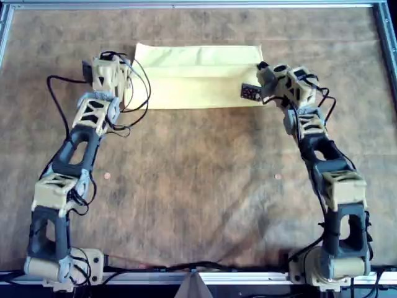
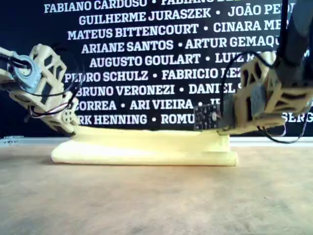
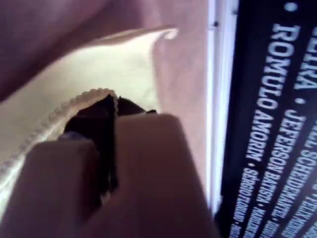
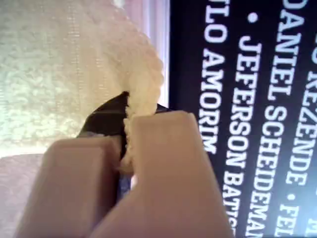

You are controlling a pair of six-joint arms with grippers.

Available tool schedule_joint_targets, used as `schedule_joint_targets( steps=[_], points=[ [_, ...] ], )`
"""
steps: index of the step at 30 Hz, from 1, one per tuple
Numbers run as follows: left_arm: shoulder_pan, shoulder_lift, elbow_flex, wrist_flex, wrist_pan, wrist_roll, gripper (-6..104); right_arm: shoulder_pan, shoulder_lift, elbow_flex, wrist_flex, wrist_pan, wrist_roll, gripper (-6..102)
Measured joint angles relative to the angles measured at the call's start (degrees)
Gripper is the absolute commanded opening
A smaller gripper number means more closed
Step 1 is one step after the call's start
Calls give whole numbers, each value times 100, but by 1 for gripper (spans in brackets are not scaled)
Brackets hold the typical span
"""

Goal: Fold a cloth

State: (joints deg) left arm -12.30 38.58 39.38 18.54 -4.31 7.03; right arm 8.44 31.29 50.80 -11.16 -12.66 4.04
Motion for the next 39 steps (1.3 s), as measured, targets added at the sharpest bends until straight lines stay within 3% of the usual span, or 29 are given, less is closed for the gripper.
schedule_joint_targets(
  steps=[8, 11, 16, 21, 25, 32, 39],
  points=[
    [0, -835, -1028, 0, 0, 0, 3, -53, -554, -800, 0, -26, 0, -1],
    [0, -1002, -1222, 0, 0, 0, 19, -53, -571, -791, 0, -26, 0, 6],
    [9, -1257, -1459, 0, -18, 0, 52, -105, -563, -800, 0, 26, 0, 34],
    [9, -1336, -1468, 0, -26, 0, 72, -229, -563, -800, 0, 26, 0, 52],
    [9, -1336, -1468, 0, -26, -35, 81, -316, -563, -800, -9, 26, 0, 54],
    [9, -1336, -1468, 0, -35, -44, 85, -237, -563, -800, -35, -44, 0, 54],
    [9, -1301, -1468, 9, -35, -18, 98, -668, -158, -554, -35, -70, 0, 54]
  ],
)
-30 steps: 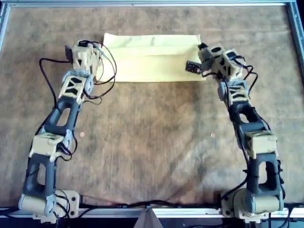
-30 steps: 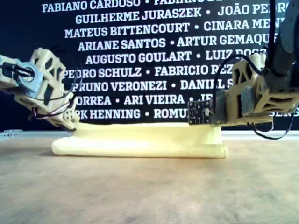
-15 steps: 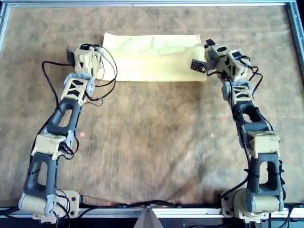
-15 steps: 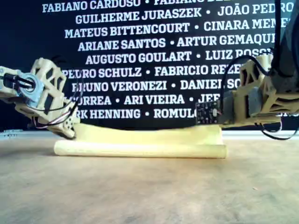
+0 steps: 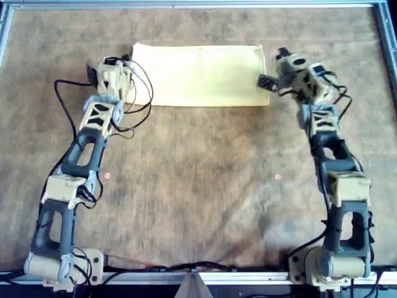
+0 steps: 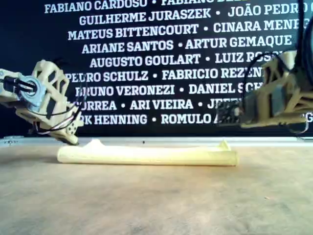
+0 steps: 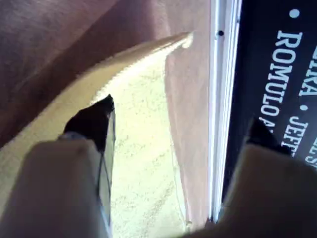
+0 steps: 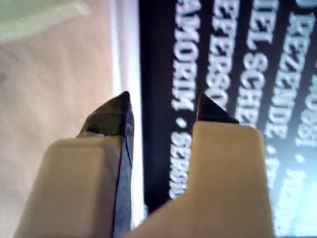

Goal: Fold a cloth

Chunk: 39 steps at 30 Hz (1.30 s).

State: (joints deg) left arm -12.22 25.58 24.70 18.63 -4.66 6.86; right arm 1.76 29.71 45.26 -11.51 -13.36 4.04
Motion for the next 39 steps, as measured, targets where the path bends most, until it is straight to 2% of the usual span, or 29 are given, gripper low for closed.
schedule_joint_targets(
  steps=[2, 5, 10, 13, 16, 19, 20, 23, 27, 34, 36, 39],
  points=[
    [0, 158, 9, 114, -18, 0, 98, -70, 466, 396, 97, 0, 0, 54],
    [0, 817, 132, 703, -18, 0, 99, -141, 1538, 1397, 475, -79, 0, 54],
    [0, 2698, 782, 2505, -18, -53, 99, -352, 4192, 3533, 1529, -448, 0, 54],
    [0, 3973, 1283, 3762, -18, -53, 99, -396, 6012, 4711, 1846, -536, 0, 54],
    [0, 5273, 1854, 4975, 35, -466, 99, -352, 7559, 5678, 1934, -571, 0, 54],
    [0, 6390, 2461, 5871, 35, -1169, 99, -325, 8754, 6601, 1969, -642, 0, 54],
    [0, 6724, 2681, 5994, 35, -1389, 99, -325, 9053, 6899, 1969, -571, 0, 54],
    [0, 7638, 3410, 6144, 35, -1723, 99, -360, 9800, 7699, 1969, -571, 0, 54],
    [0, 8965, 4456, 6170, 35, -1846, 99, -334, 10617, 8631, 1969, -554, 0, 54],
    [0, 11707, 6653, 6073, 35, -1828, 99, -387, 11689, 9905, 2101, -527, 0, 54],
    [0, 12401, 7479, 5695, 9, -1802, 99, -369, 11804, 10134, 2285, -527, 0, 54],
    [9, 13298, 8895, 4711, 9, -1793, 99, -369, 11839, 10301, 2558, -527, 0, 54]
  ],
)
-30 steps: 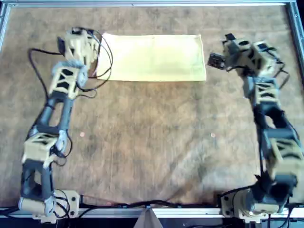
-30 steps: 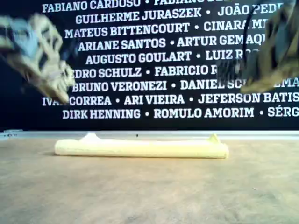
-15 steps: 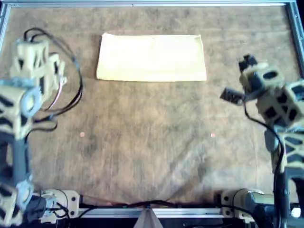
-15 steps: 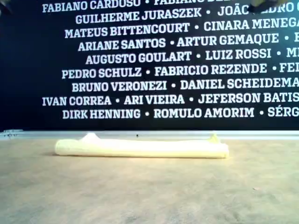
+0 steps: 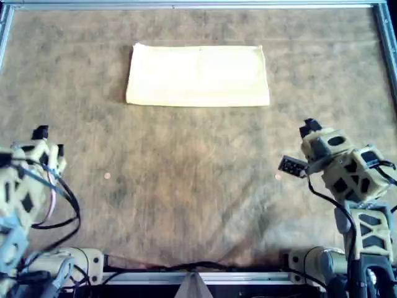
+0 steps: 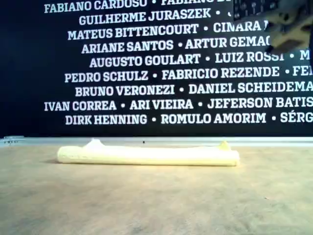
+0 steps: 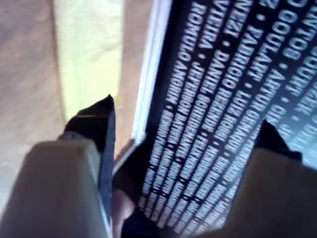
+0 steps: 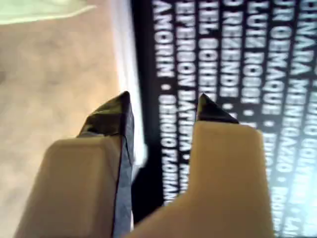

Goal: Fold a cloth

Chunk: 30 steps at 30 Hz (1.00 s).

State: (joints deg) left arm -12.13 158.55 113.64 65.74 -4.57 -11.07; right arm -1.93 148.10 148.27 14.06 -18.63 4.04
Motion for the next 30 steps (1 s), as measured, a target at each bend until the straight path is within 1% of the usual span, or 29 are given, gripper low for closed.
schedule_joint_targets(
  steps=[1, 3, 5, 7, 9, 10, 11, 14, 15, 16, 19, 22, 25, 30],
  points=[
    [0, 255, 527, -396, 0, 0, 99, 0, 9, 44, 44, 0, -44, 54],
    [0, 712, 1679, -1274, 0, -9, 99, 0, 26, 123, 97, 0, -237, 54],
    [0, 1081, 2848, -2171, 0, -35, 99, 0, 35, 193, 105, 18, -527, 54],
    [0, 1424, 3929, -2953, 0, 0, 99, 0, 35, 299, 105, 18, -844, 54],
    [0, 1626, 4711, -3551, 0, 132, 99, 0, 44, 439, 105, 18, -1037, 54],
    [0, 1661, 5019, -3753, 9, 255, 99, 0, 44, 519, 105, 18, -1099, 54],
    [0, 1696, 5265, -3902, 9, 404, 99, 0, 53, 598, 105, 18, -1116, 54],
    [0, 1723, 5643, -4078, 9, 914, 99, -149, 132, 905, 105, 158, -1107, 54],
    [0, 1731, 5704, -4104, 9, 1037, 99, -211, 211, 1002, 105, 220, -1107, 54],
    [0, 1740, 5748, -4122, 9, 1107, 99, -281, 334, 1116, 105, 272, -1107, 54],
    [0, 1749, 5941, -4140, 9, 1187, 99, -422, 826, 1538, 105, 378, -1107, 54],
    [0, 1758, 6003, -4148, 9, 1187, 98, -352, 1389, 2065, 105, 387, -1116, 54],
    [0, 1767, 6003, -4148, 9, 1187, 98, -369, 1863, 2312, 167, 387, -1169, 53],
    [0, 1767, 6003, -4148, 9, 1187, 98, -343, 2074, 2505, 176, 360, -1169, 54]
  ],
)
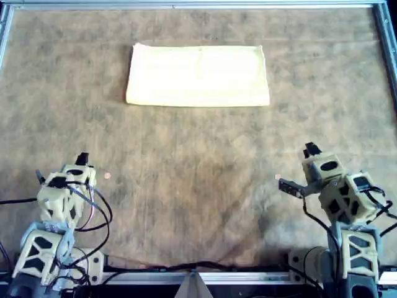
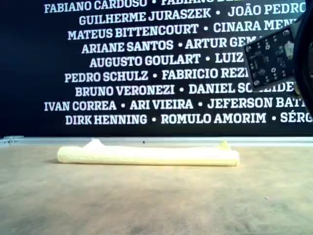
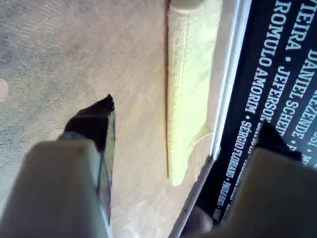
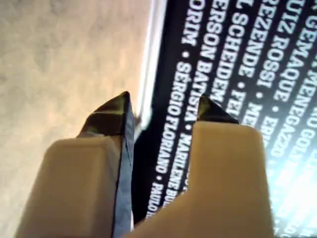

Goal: Fold a cloth

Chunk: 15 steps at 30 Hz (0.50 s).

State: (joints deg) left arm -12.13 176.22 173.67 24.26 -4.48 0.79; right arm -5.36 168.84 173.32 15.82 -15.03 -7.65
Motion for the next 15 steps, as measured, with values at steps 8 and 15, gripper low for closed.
schedule_joint_targets(
  steps=[8, 15],
  points=[
    [0, 0, 0, 0, 18, 70, 99, 35, 70, -9, -9, -18, -18, 54],
    [0, 0, -18, 0, 18, 88, 99, 202, -202, -589, -9, -18, -18, 54]
  ],
)
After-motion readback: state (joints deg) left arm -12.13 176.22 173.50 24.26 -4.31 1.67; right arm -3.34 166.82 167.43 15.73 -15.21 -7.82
